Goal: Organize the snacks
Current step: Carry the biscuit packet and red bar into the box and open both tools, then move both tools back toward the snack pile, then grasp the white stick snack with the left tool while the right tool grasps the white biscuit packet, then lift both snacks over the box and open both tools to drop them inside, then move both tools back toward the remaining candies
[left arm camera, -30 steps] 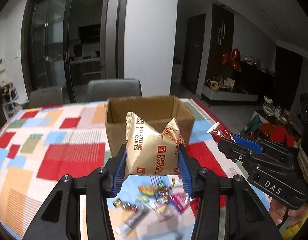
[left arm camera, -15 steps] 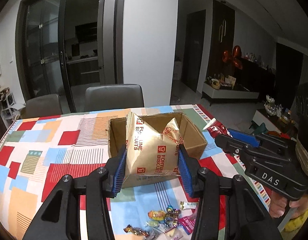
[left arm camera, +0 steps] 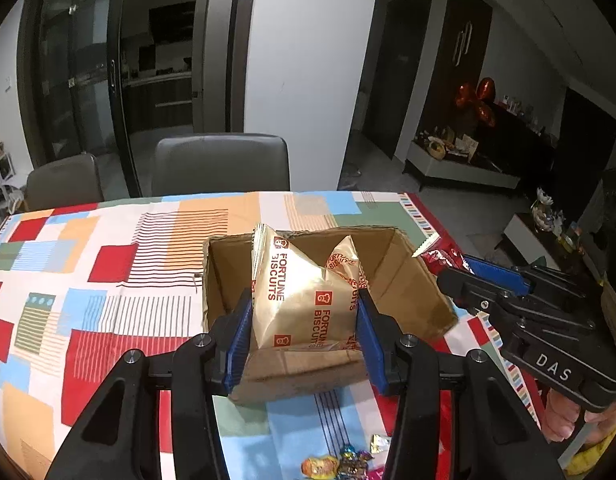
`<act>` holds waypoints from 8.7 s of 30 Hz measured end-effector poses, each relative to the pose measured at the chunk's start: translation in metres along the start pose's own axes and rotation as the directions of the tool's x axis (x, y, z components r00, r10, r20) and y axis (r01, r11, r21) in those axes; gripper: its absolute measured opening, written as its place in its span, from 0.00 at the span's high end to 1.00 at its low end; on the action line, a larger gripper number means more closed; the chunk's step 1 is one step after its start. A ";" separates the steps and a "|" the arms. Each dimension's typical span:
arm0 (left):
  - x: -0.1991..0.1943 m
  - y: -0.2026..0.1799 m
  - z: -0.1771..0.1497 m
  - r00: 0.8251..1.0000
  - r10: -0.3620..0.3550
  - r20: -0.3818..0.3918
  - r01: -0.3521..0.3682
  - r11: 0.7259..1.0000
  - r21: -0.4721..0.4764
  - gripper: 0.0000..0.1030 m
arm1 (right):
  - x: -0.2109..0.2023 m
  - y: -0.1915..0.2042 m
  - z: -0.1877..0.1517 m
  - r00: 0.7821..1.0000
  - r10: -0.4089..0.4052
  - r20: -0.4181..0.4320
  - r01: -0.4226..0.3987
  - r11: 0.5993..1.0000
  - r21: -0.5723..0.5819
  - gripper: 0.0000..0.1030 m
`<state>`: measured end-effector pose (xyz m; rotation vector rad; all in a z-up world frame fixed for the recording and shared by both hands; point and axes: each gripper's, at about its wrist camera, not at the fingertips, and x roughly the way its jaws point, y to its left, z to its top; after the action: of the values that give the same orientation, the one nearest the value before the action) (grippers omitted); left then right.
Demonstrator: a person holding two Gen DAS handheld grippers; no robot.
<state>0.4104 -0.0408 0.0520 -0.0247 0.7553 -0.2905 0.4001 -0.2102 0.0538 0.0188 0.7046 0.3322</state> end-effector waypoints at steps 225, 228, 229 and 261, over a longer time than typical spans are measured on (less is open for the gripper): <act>-0.037 0.000 -0.029 0.981 0.080 0.177 -0.090 0.995 0.050 0.46 | -0.021 0.019 -0.035 0.991 -0.027 0.132 0.024 0.999 0.025 0.47; -0.054 -0.002 -0.040 0.976 0.086 0.201 -0.097 0.994 0.046 0.46 | -0.032 0.026 -0.043 0.989 -0.013 0.148 0.012 1.000 0.009 0.47; -0.060 -0.002 -0.044 0.974 0.089 0.208 -0.100 0.994 0.043 0.46 | -0.038 0.031 -0.046 0.988 -0.010 0.156 0.010 1.000 -0.001 0.47; -0.099 -0.003 -0.175 0.979 0.151 0.135 -0.147 0.988 -0.040 0.44 | -0.064 0.058 -0.160 0.995 0.025 0.095 -0.024 1.000 -0.015 0.47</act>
<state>0.2224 -0.0022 -0.0087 -0.0158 0.6204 -0.1335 0.2358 -0.1897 -0.0203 0.0304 0.6076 0.3576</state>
